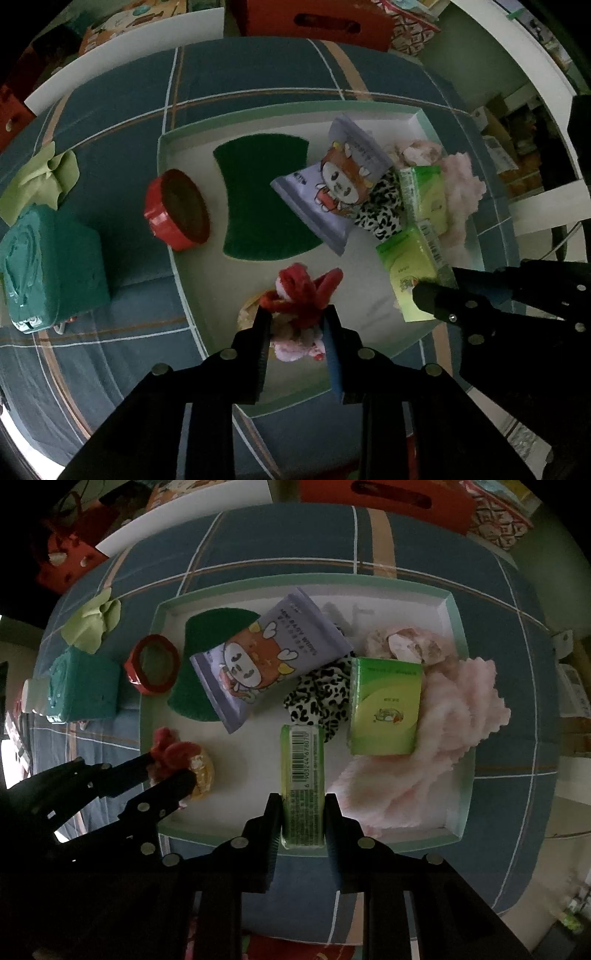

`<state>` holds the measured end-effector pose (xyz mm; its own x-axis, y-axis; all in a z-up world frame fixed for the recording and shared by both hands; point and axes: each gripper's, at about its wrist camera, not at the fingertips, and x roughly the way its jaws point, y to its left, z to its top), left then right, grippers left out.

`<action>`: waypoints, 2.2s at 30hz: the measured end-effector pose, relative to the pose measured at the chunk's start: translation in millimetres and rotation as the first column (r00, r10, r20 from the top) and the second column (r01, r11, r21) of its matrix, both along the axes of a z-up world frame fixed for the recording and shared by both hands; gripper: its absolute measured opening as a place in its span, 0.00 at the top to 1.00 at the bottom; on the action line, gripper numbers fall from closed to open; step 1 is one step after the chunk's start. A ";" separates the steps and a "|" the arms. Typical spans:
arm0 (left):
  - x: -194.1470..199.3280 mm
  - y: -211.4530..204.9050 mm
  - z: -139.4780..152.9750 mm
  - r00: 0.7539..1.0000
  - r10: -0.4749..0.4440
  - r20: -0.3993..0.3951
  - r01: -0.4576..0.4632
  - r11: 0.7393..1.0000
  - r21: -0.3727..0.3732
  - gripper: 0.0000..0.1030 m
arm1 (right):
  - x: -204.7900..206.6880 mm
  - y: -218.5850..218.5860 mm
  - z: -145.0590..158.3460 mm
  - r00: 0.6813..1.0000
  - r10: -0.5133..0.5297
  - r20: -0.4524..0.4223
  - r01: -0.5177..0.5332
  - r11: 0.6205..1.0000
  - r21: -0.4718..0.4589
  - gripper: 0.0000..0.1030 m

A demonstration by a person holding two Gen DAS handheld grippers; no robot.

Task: Organize soft objects
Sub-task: 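Open the right tool to drop the tissue pack while the left tool releases the plush in the tray, then move both tools back to the light green cloth and blue mask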

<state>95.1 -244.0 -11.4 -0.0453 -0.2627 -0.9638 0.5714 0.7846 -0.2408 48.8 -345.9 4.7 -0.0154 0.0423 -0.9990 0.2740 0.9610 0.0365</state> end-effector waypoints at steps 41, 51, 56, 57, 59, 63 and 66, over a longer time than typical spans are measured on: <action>41.7 145.4 83.5 0.963 0.218 0.157 -0.224 0.974 0.024 0.14 | 15.5 61.8 103.4 0.993 0.079 0.090 -0.062 0.982 -0.180 0.25; 63.6 203.6 96.1 0.947 0.247 0.205 -0.256 0.967 0.016 0.14 | 32.3 109.1 114.3 0.970 0.185 0.155 -0.155 0.970 -0.189 0.25; 77.5 215.4 99.6 0.940 0.263 0.216 -0.270 0.963 0.003 0.14 | 47.4 129.2 110.5 0.958 0.229 0.171 -0.196 0.962 -0.190 0.25; 80.0 216.3 100.0 0.940 0.263 0.217 -0.269 0.963 0.002 0.14 | 51.7 132.9 108.8 0.956 0.237 0.172 -0.204 0.961 -0.187 0.25; 86.8 218.4 100.0 0.940 0.260 0.222 -0.267 0.964 0.004 0.14 | 59.8 138.2 105.3 0.953 0.247 0.172 -0.216 0.959 -0.182 0.25; 108.6 227.8 99.0 0.942 0.270 0.200 -0.275 0.961 -0.002 0.14 | 81.7 147.4 100.8 0.947 0.265 0.179 -0.238 0.958 -0.160 0.25; 134.3 242.1 100.5 0.930 0.303 0.209 -0.312 0.950 0.011 0.14 | 105.8 157.7 100.7 0.942 0.267 0.202 -0.248 0.962 -0.115 0.25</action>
<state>229.4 -1.9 89.1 0.2280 -0.1909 -0.9548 0.3339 0.9365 -0.1075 154.6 -188.1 105.4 0.2000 -0.0216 -0.9796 0.0114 0.9997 -0.0198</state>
